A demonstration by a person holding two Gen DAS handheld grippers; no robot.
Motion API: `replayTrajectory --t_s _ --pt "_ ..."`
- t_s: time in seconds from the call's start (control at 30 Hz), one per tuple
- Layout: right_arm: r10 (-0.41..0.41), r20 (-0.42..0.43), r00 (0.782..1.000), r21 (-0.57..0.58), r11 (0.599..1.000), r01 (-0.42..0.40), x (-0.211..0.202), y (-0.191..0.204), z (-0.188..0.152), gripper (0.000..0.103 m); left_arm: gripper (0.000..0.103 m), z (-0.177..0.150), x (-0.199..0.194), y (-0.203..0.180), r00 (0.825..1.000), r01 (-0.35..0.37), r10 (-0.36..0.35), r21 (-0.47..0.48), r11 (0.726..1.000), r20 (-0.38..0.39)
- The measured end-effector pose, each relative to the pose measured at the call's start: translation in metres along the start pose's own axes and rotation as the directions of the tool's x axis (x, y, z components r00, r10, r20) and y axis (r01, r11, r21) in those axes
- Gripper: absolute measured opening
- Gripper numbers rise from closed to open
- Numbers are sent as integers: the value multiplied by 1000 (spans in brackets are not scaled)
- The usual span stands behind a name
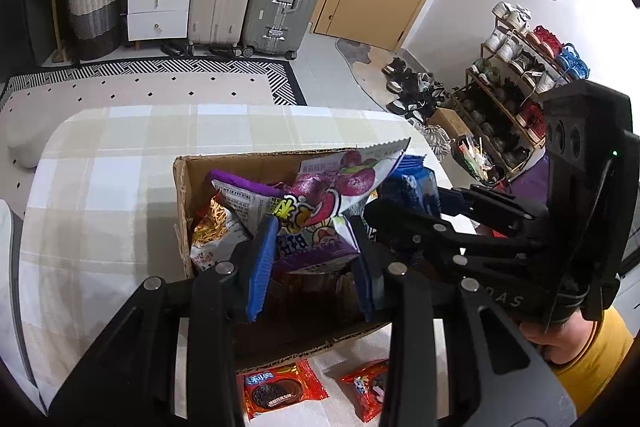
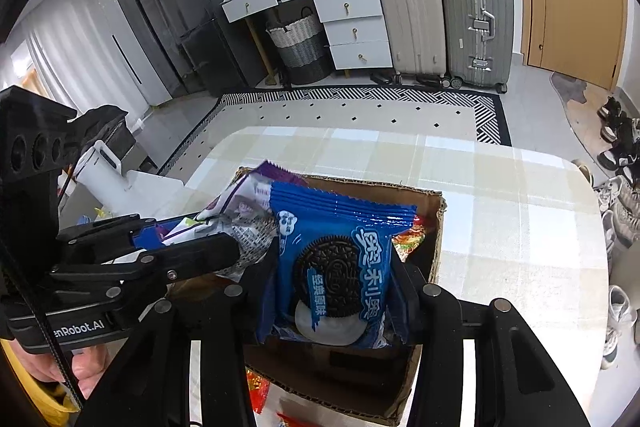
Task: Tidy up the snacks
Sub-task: 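Lower both snacks into the box and open both tools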
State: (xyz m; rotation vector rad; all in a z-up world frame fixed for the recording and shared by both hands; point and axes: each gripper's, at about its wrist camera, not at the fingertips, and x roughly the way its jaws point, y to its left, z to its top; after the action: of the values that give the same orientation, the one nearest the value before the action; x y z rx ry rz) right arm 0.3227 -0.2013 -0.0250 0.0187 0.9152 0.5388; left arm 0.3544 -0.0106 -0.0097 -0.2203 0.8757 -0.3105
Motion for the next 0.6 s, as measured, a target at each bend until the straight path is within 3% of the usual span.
replayTrajectory --t_s 0.37,0.6 --pt "-26 7 1000 1 1000 26 -5 -2 -1 46 31 1 -21 -4 999 23 -23 8 1000 29" --pt "-56 21 998 -8 998 57 -14 1 1 54 31 2 -36 -15 999 13 -14 21 1000 49"
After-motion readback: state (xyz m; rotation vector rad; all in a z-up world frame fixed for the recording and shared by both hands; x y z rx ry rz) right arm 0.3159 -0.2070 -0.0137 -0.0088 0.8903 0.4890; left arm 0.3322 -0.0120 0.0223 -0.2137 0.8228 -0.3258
